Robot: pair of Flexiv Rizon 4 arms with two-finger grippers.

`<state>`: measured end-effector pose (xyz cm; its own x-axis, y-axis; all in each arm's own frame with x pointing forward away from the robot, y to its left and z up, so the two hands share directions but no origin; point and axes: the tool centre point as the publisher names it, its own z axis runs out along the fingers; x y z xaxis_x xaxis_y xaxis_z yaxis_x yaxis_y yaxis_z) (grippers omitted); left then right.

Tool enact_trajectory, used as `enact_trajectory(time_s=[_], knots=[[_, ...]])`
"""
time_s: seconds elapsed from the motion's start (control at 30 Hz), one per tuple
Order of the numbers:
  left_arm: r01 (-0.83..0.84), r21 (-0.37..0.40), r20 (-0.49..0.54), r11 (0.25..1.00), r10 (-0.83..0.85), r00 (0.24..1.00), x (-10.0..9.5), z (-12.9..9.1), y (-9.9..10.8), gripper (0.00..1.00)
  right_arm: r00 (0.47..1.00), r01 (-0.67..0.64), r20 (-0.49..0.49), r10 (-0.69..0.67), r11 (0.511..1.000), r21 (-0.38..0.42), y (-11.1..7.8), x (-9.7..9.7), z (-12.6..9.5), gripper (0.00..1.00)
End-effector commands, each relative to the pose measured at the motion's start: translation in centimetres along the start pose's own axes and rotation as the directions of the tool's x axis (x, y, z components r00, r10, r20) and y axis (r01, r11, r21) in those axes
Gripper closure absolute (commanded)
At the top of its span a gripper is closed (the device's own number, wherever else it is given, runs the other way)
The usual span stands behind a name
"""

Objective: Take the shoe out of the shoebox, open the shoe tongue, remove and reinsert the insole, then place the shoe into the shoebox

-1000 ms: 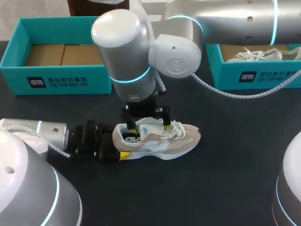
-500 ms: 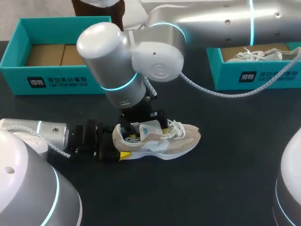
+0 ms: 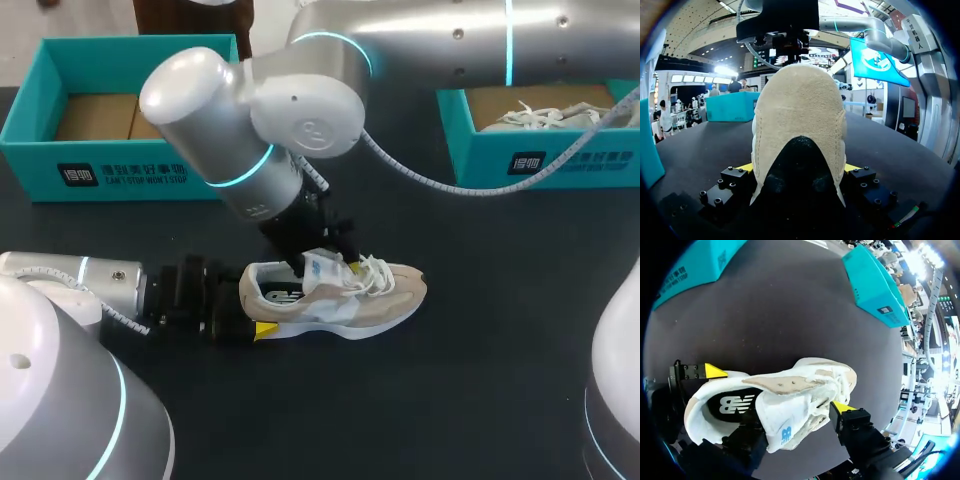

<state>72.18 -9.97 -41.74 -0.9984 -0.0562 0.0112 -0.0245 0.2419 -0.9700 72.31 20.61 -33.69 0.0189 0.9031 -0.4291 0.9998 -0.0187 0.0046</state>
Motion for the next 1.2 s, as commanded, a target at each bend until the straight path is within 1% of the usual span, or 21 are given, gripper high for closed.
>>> enact_trajectory(time_s=[0.03, 0.17, 0.2, 0.27, 0.3, 0.33, 0.4, 0.43, 0.5, 0.6, 0.63, 0.7, 0.8, 0.97, 1.2], knots=[[-0.001, 0.0, 0.004, 1.0, 0.001, 1.0, 0.2, 0.0, 0.0, 1.0, 0.993, -0.116, -0.011, 0.116, 0.993, -0.007, -1.0, -0.1, -0.9, 1.0], [-0.001, 0.0, 0.004, 1.0, 0.001, 1.0, 0.2, 0.0, 0.0, 1.0, 0.984, -0.156, -0.093, 0.153, 0.987, -0.024, -1.1, -0.8, -1.2, 1.0], [-0.001, 0.0, 0.004, 1.0, 0.001, 1.0, 0.2, 0.0, 0.0, 1.0, 0.982, -0.168, -0.092, 0.165, 0.985, -0.029, -1.1, -1.1, -1.2, 1.0], [-0.001, 0.0, 0.004, 1.0, 0.001, 1.0, 0.2, 0.0, 0.0, 1.0, 0.978, -0.174, -0.125, 0.169, 0.984, -0.034, -0.7, -1.5, -1.2, 1.0], [-0.001, 0.0, 0.004, 1.0, 0.001, 1.0, 0.2, 0.0, 0.0, 1.0, 0.978, -0.175, -0.126, 0.169, 0.984, -0.038, -0.5, -1.7, -1.2, 1.0], [-0.001, 0.0, 0.004, 1.0, 0.001, 1.0, 0.2, 0.0, 0.0, 1.0, 0.978, -0.158, -0.145, 0.151, 0.987, -0.041, -0.2, -2.0, -1.2, 1.0], [-0.001, 0.0, 0.004, 1.0, 0.001, 1.0, 0.2, 0.0, 0.0, 1.0, 0.981, -0.138, -0.141, 0.129, 0.989, -0.051, 0.3, -2.7, -1.3, 1.0], [-0.001, 0.0, 0.004, 1.0, 0.001, 1.0, 0.2, 0.0, 0.0, 1.0, 0.98, -0.123, -0.165, 0.112, 0.991, -0.053, 0.5, -3.1, -1.3, 1.0], [-0.001, 0.0, 0.004, 1.0, 0.001, 1.0, 0.2, 0.0, 0.0, 1.0, 0.982, -0.119, -0.158, 0.108, 0.991, -0.062, 0.9, -4.0, -1.3, 1.0], [-0.001, 0.0, 0.004, 1.0, 0.001, 1.0, 0.2, 0.0, 0.0, 1.0, 0.983, -0.108, -0.154, 0.099, 0.993, -0.051, 1.3, -5.5, -0.7, 1.0], [-0.001, 0.0, 0.004, 1.0, 0.001, 1.0, 0.2, 0.0, 0.0, 1.0, 0.984, -0.106, -0.151, 0.098, 0.993, -0.048, 1.3, -5.5, -0.7, 1.0], [-0.001, 0.0, 0.004, 1.0, 0.001, 1.0, 0.2, 0.0, 0.0, 1.0, 0.986, -0.094, -0.139, 0.089, 0.995, -0.029, 1.4, -6.5, 0.1, 1.0], [-0.001, 0.0, 0.004, 1.0, 0.001, 1.0, 0.2, 0.0, 0.0, 1.0, 0.989, -0.08, -0.127, 0.079, 0.997, 0.0, 1.3, -7.1, 0.9, 1.0], [-0.001, 0.0, 0.004, 1.0, 0.001, 1.0, 0.2, 0.0, 0.0, 1.0, 0.99, -0.079, -0.114, 0.081, 0.997, 0.026, 0.8, -8.7, 3.7, 1.0], [-0.001, 0.0, 0.004, 1.0, 0.001, 1.0, 0.2, 0.0, 0.0, 1.0, 0.991, -0.075, -0.109, 0.079, 0.996, 0.038, 1.3, -9.5, 6.6, 1.0]])
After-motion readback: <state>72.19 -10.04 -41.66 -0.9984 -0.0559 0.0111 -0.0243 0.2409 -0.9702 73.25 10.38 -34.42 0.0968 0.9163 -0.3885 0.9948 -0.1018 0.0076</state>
